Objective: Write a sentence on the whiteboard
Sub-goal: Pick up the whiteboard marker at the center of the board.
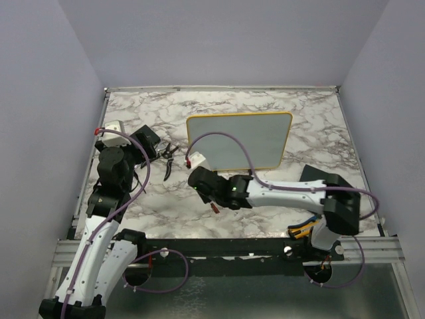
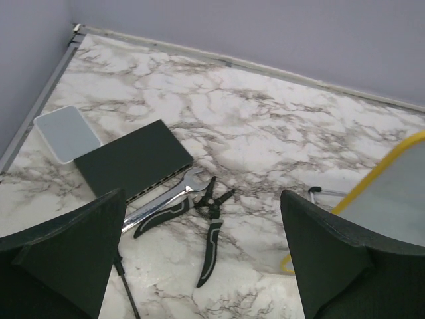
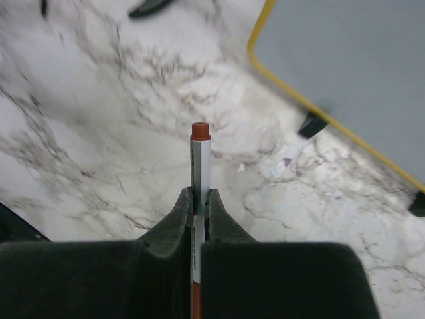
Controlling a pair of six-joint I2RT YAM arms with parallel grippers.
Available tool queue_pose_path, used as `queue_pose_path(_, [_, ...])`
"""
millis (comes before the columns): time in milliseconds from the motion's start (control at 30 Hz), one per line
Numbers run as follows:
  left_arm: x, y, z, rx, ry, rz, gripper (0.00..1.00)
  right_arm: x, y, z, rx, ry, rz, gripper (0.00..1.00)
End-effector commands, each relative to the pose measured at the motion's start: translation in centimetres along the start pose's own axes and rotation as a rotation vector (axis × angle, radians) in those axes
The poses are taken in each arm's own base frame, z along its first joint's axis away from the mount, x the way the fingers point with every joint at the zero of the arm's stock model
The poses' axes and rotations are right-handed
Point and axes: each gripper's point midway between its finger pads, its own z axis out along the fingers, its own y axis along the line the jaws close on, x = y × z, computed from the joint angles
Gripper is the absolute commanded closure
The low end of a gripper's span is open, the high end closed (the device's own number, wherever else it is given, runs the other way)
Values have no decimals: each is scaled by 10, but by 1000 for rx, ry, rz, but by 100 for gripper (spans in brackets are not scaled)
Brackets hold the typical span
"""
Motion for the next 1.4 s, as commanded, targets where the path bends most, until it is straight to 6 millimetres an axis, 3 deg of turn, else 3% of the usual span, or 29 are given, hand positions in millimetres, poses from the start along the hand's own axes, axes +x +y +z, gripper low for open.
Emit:
queue_pose_path(0, [-33, -55, -20, 308, -62, -11, 1, -78, -42, -55, 102, -345, 198, 100])
queue_pose_path(167, [-22, -105, -42, 628, -19, 1, 1, -131, -70, -105, 107, -632, 343, 100])
queue_pose_path(267, [-24, -133, -66, 820, -13, -16, 2, -151, -81, -128, 103, -753, 397, 100])
queue_pose_path(400, [-17, -164, -92, 1036, 51, -85, 3, -166, -93, -148, 100, -871, 457, 100])
queue_pose_path(633, [33, -206, -115, 1193, 246, -94, 4, -182, -105, -180, 73, -1013, 533, 100])
queue_pose_path(767, [49, -223, -123, 1240, 290, -56, 8, -185, -106, -190, 41, -1041, 561, 100])
queue_pose_path(1067, [53, -237, -115, 1267, 312, -25, 40, -185, -102, -197, -15, -1061, 575, 100])
queue_pose_path(1233, [41, -244, -118, 1301, 273, -43, 43, -182, -101, -191, -9, -1046, 565, 100])
queue_pose_path(1367, [45, -248, -117, 1313, 292, -50, 50, -179, -102, -183, 22, -1018, 561, 100])
